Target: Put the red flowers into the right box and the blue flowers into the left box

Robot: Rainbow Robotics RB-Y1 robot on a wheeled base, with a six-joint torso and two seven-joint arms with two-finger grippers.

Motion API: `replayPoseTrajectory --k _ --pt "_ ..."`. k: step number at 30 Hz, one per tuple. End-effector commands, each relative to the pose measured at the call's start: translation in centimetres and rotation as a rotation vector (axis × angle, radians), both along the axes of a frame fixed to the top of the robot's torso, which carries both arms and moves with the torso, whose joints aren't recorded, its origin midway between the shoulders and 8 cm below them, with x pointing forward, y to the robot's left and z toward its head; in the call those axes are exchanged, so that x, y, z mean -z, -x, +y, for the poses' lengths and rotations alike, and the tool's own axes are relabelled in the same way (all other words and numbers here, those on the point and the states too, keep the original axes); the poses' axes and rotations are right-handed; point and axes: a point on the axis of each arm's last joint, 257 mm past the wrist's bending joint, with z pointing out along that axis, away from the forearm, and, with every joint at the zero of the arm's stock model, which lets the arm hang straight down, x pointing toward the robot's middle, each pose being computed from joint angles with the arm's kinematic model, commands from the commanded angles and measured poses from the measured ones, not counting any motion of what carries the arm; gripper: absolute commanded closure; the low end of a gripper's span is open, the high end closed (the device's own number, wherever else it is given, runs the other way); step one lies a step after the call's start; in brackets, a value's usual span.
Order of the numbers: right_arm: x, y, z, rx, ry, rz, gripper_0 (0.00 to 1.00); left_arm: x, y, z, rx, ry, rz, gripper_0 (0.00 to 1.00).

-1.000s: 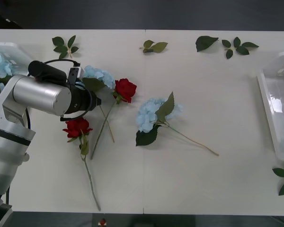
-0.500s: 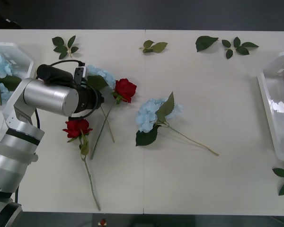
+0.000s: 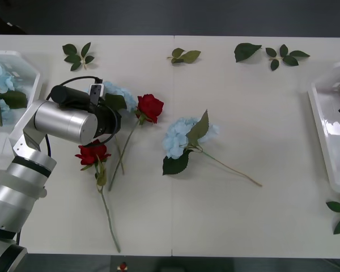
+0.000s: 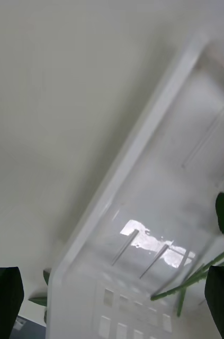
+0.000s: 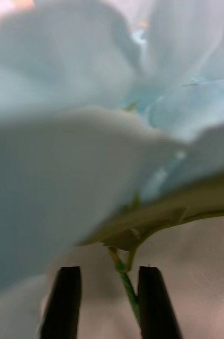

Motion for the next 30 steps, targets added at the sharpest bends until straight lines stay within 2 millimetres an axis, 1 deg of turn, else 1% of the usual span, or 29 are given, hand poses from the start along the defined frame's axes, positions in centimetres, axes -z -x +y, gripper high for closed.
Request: replayPoseTrajectory --k 1,2,3,4,5,6,7,8,9,12,14,15,16,18,20,21,22,23,24,25,28,30 --pt "-4.1 -1.7 6.0 -0.226 0.039 -0.048 0.0 -2.5 -1.4 -1.1 0.02 0.003 -0.054 1.0" --pt "-4.4 -1.8 7.9 -0.286 0.038 -0.053 0.0 -2.5 -1.4 -1.0 0.018 0.004 -0.053 1.0" --pt "-4.4 -1.8 9.3 -0.325 0.04 -0.05 0.0 -2.6 -1.4 -1.0 0.02 0.002 -0.054 1.0" --pt "-4.3 -1.8 10.1 -0.347 0.041 -0.05 0.0 -2.6 -1.4 -1.1 0.02 0.004 -0.054 1.0" --pt "-4.4 -1.8 12.0 -0.398 0.039 -0.054 0.0 -2.5 -1.3 -1.1 0.02 0.006 -0.051 1.0" --pt "-4.2 -1.6 13.2 -0.428 0.038 -0.049 0.0 -2.6 -1.4 -1.1 0.02 0.008 -0.053 1.0" --pt "-4.2 -1.6 14.0 -0.448 0.038 -0.051 0.0 -2.5 -1.3 -1.1 0.019 0.008 -0.051 1.0" --pt "-3.7 -1.3 15.7 -0.488 0.032 -0.044 0.0 -2.6 -1.4 -1.2 0.018 0.013 -0.052 1.0" --pt "-3.5 -1.2 16.3 -0.504 0.029 -0.04 0.0 -2.5 -1.4 -1.1 0.017 0.012 -0.051 1.0" --pt "-2.3 -0.5 20.0 -0.593 0.03 -0.025 0.0 -3.0 -1.3 -1.0 0.017 0.019 -0.054 1.0" --pt "-1.7 -0.3 21.7 -0.653 0.069 -0.034 0.0 -4.0 -1.1 -0.5 0.012 0.019 -0.046 1.0" --pt "-1.5 -0.2 22.1 -0.671 0.083 -0.036 0.0 -4.4 -1.1 -0.4 0.01 0.021 -0.046 1.0" --pt "-1.1 0.0 23.1 -0.701 0.106 -0.04 0.0 -5.3 -0.7 -0.2 0.007 0.031 -0.036 1.0" --pt "-0.3 0.6 23.9 -0.712 0.124 -0.036 0.0 -6.7 -0.1 0.4 0.005 0.051 -0.02 1.0" --pt "1.1 1.6 25.2 -0.729 0.146 -0.044 0.0 -8.9 0.9 1.1 0.006 0.076 0.001 1.0" --pt "1.6 1.7 25.4 -0.732 0.153 -0.049 0.0 -9.5 1.1 1.3 0.006 0.081 0.003 1.0" --pt "2.5 2.2 26.3 -0.744 0.165 -0.074 0.0 -11.0 1.7 1.9 0.004 0.092 0.006 1.0" --pt "2.9 2.4 26.6 -0.744 0.17 -0.082 0.0 -11.6 1.9 2.1 0.003 0.097 0.006 1.0" --pt "3.7 2.8 27.2 -0.741 0.169 -0.1 0.0 -12.8 2.3 2.5 -0.001 0.112 0.0 1.0" --pt "4.1 3.1 27.6 -0.732 0.161 -0.114 0.0 -13.9 2.5 2.8 -0.002 0.123 -0.01 1.0" --pt "6.3 4.3 29.0 -0.683 0.116 -0.123 0.0 -18.2 3.1 4.1 -0.011 0.151 -0.067 1.0" --pt "7.4 4.7 30.0 -0.652 0.08 -0.132 0.0 -21.1 3.5 5.3 -0.021 0.147 -0.123 1.0"
